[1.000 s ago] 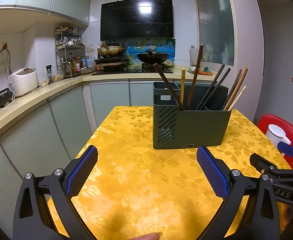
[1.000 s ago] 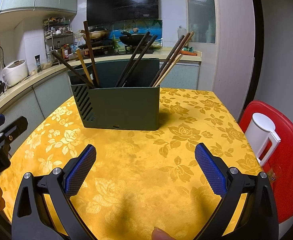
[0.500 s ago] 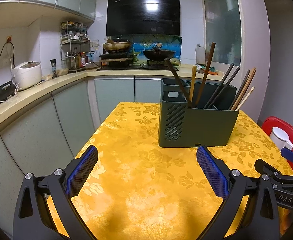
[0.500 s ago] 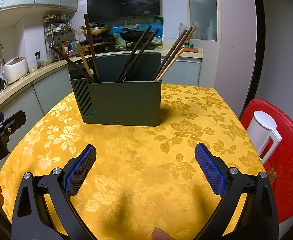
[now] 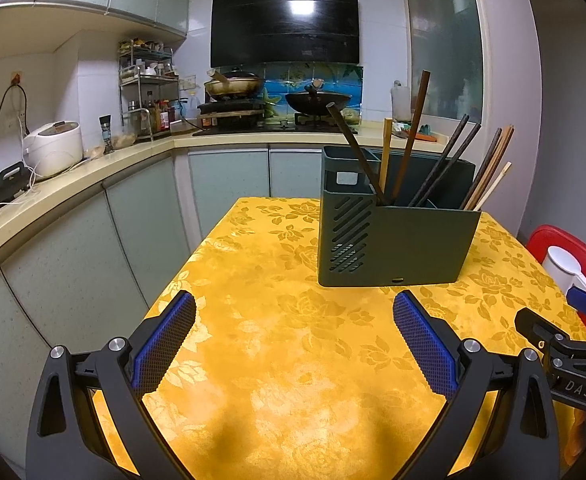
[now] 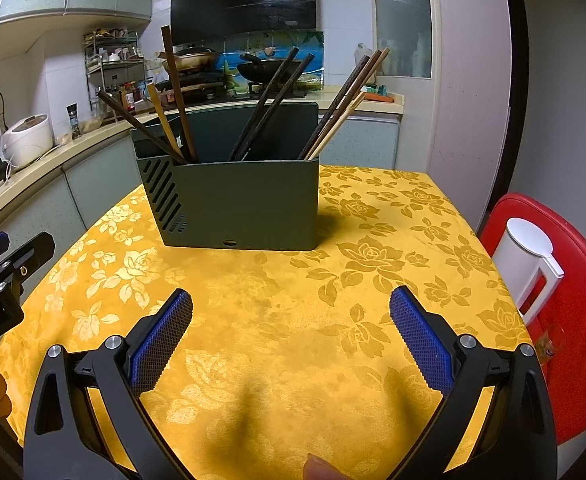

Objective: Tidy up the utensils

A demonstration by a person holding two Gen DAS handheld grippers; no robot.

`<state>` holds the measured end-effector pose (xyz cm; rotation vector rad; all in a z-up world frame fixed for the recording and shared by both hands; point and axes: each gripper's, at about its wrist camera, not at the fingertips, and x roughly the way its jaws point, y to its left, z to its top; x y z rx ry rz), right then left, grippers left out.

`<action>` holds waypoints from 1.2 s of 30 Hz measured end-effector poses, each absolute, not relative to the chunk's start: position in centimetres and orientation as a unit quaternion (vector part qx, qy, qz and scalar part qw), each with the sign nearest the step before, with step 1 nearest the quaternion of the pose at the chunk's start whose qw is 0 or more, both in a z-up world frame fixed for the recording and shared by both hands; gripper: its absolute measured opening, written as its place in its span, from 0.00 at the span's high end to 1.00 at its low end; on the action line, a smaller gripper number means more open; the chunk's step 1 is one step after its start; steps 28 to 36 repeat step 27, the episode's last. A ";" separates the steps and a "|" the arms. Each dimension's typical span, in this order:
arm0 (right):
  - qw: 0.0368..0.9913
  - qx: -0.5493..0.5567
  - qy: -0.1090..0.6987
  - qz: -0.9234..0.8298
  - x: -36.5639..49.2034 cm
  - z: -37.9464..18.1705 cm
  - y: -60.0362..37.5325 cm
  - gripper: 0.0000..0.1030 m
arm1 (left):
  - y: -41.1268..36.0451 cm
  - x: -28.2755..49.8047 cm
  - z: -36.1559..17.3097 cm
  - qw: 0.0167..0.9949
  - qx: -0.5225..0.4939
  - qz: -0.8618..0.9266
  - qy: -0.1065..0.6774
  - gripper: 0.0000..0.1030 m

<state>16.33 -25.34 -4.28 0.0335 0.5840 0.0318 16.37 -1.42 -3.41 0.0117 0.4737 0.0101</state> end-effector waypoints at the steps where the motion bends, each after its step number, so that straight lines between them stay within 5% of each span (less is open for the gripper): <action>1: 0.957 0.016 0.288 0.016 16.3 -4.3 -25.3 0.07 | -1.4 16.4 -3.4 0.972 0.007 0.005 0.234 0.07; 36: 0.957 0.015 0.289 0.016 16.3 -4.3 -25.5 0.07 | -1.0 16.9 -3.6 0.966 -0.010 0.005 0.259 0.07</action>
